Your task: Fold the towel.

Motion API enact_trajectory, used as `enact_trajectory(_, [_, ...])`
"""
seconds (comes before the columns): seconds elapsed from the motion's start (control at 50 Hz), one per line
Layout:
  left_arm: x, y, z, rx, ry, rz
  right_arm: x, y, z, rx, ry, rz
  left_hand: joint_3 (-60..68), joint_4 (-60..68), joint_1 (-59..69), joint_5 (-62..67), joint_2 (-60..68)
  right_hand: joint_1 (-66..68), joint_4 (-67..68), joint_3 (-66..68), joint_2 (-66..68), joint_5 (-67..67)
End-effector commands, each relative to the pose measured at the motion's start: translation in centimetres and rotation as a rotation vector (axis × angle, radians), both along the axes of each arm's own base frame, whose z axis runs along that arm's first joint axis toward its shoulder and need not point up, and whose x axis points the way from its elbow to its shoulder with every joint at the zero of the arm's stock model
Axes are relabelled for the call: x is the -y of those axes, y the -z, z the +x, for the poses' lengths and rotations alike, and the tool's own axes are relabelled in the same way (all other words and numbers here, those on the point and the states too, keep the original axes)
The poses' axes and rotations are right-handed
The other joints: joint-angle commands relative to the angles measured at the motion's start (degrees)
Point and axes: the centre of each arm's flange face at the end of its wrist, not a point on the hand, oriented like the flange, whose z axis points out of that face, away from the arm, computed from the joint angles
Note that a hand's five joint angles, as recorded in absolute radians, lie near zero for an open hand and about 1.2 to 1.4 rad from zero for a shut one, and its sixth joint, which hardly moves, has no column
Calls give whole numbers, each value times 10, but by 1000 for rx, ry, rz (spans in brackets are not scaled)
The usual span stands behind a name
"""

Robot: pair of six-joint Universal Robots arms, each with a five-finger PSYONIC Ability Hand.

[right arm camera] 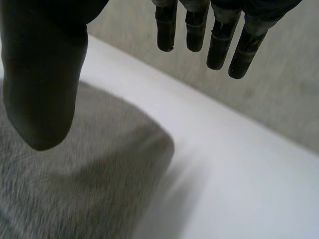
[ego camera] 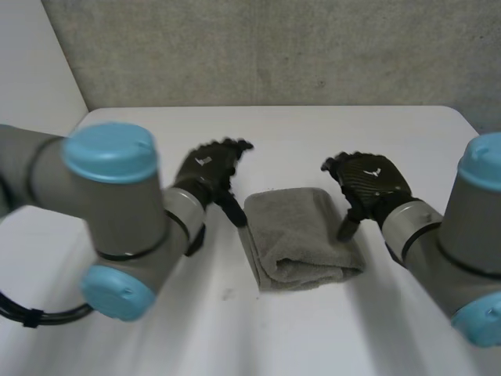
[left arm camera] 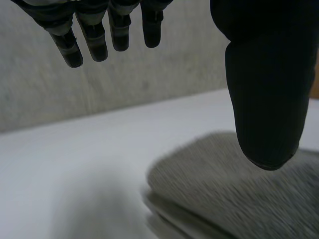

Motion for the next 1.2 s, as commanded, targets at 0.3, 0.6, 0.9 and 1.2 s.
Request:
enact_trajectory(0.3, [-22,82,-38,135,-45,138,31,70,12,-189,-158,173,12,12,11,-5,12,-33,-46,-37,-43,-32])
enact_trajectory(0.6, [-21,-19,-35,91,-18,-103,30,-6,8,-86,-114,-45,2,2,1,-15,2,-33,-46,-37,-43,-32])
enact_trajectory(0.9, [14,-121,69,124,-237,-212,29,-117,-44,69,216,-270,4,4,2,-13,3,-33,-46,-37,-43,-32])
enact_trajectory(1.2, [5,-141,87,71,-154,-229,20,-128,-42,55,201,-226,2,2,1,-15,2,-33,-46,-37,-43,-32])
